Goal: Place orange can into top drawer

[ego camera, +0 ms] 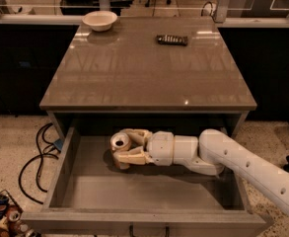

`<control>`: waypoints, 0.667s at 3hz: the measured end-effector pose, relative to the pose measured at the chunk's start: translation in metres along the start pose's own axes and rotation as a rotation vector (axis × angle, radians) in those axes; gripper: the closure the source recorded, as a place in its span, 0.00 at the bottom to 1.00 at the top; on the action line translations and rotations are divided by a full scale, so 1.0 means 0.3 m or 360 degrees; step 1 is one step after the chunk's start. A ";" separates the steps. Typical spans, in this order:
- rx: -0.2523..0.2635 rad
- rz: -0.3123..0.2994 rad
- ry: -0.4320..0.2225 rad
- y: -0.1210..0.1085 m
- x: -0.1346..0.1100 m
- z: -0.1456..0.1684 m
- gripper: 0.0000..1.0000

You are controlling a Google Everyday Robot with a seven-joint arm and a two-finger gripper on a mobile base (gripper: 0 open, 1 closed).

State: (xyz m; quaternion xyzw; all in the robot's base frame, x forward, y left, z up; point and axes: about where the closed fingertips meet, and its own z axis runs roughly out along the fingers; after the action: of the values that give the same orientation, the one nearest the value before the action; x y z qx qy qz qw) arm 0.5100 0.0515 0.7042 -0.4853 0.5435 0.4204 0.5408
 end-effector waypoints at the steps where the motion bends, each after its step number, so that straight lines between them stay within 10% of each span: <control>1: -0.0040 0.0014 0.0025 0.040 0.010 0.038 1.00; 2: -0.0056 0.0039 0.0025 0.067 0.031 0.062 1.00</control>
Offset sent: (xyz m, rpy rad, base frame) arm -0.0224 0.0271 -0.0225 -0.0098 0.0521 0.0347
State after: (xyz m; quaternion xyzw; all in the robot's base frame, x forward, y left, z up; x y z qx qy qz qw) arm 0.4941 0.0725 0.6925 -0.4912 0.5461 0.4327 0.5227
